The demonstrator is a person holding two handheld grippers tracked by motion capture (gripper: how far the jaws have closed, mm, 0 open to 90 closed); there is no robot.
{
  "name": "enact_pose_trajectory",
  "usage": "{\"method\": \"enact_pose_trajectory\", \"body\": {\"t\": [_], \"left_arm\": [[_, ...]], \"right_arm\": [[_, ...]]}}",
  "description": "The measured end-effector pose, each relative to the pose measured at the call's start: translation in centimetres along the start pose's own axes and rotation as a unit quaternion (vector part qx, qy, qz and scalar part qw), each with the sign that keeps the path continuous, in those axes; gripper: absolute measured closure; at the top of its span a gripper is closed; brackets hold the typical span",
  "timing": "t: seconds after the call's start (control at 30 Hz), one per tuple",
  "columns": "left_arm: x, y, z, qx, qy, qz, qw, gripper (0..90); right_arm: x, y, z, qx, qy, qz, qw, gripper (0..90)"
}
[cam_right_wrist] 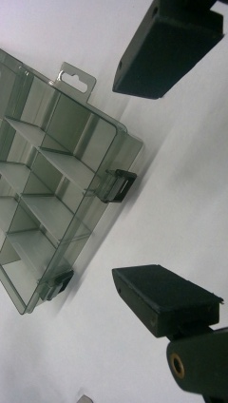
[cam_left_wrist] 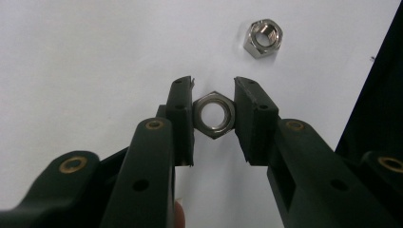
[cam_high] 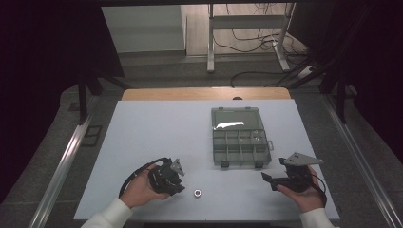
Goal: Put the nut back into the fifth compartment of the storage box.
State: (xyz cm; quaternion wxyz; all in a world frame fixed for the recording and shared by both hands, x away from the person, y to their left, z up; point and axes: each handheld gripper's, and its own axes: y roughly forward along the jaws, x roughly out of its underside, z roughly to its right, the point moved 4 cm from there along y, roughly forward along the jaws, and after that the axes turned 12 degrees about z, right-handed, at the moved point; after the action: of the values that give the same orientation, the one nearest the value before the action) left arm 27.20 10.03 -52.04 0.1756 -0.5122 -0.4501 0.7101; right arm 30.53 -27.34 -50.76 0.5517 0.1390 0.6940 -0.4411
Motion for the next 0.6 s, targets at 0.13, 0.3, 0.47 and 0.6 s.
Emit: {"method": "enact_pose_trajectory", "body": {"t": [0.13, 0.3, 0.47, 0.6], "left_arm": [[-0.4, -0.3, -0.2, -0.002, 0.0, 0.006, 1.0, 70.0], [-1.1, -0.5, -0.4, -0.005, 0.001, 0.013, 0.9999, 70.0], [-1.9, -0.6, -0.5, -0.005, 0.003, 0.017, 0.9998, 70.0], [-2.4, -0.7, -0.7, -0.005, 0.003, 0.022, 0.9998, 70.0]], "right_arm": [[0.0, 0.0, 0.0, 0.0, 0.0, -0.001, 1.0, 11.2], [0.0, 0.0, 0.0, 0.0, 0.0, -0.001, 1.0, 11.2], [0.0, 0.0, 0.0, 0.0, 0.0, -0.001, 1.0, 11.2], [0.0, 0.0, 0.0, 0.0, 0.0, -0.001, 1.0, 11.2]]}}
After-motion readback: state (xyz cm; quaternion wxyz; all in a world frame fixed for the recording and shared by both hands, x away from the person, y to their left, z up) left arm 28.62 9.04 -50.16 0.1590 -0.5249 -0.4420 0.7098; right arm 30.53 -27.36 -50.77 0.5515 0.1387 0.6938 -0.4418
